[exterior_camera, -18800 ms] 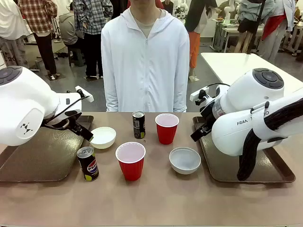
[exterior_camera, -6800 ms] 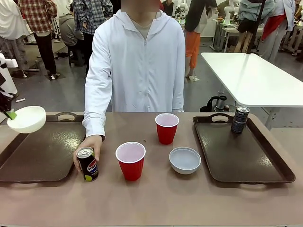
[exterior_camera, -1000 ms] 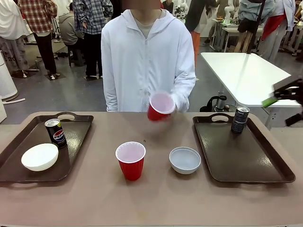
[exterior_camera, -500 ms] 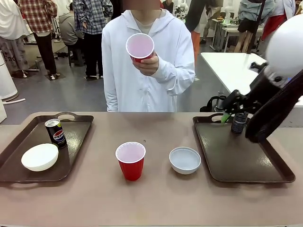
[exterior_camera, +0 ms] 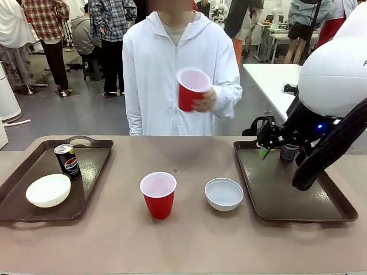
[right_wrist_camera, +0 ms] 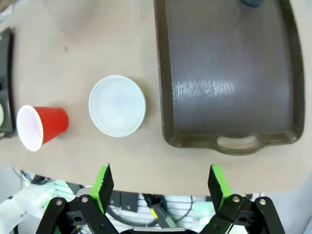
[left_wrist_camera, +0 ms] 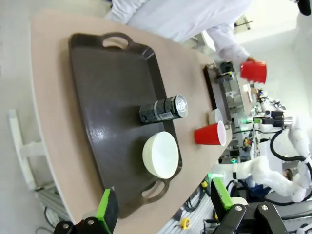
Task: Prepare tableware on both trays.
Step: Pick up a Picnic Bowl from the table and place it on a Handle tray.
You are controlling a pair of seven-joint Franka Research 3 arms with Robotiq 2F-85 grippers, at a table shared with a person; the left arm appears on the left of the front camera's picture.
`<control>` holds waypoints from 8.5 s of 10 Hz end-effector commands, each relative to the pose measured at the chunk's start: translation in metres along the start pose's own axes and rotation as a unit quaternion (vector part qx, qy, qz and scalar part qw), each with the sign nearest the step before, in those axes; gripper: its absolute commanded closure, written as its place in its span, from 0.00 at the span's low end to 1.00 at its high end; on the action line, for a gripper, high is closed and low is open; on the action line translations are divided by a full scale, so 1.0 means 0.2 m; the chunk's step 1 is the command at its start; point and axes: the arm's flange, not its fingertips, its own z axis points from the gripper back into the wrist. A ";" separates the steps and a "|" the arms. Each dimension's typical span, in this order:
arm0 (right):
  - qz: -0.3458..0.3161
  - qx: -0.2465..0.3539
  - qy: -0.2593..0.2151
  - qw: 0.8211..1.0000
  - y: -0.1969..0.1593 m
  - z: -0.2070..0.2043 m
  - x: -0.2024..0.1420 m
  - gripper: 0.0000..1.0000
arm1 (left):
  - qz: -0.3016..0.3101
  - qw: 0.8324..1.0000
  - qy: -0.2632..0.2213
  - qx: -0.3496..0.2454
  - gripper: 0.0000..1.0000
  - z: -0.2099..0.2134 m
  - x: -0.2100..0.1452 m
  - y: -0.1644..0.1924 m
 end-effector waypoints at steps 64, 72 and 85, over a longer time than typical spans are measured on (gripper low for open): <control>0.105 -0.001 0.038 0.994 -0.53 -0.07 0.15 1.00 | -0.003 1.000 -0.002 -0.002 0.00 -0.01 -0.02 -0.01; 0.062 -0.010 0.010 0.998 -0.64 -0.49 0.25 1.00 | -0.003 1.000 -0.002 -0.002 0.00 -0.01 -0.02 -0.01; 0.074 -0.016 0.043 0.996 -0.51 -0.45 0.18 0.00 | -0.003 1.000 -0.002 -0.002 0.00 -0.01 -0.02 -0.01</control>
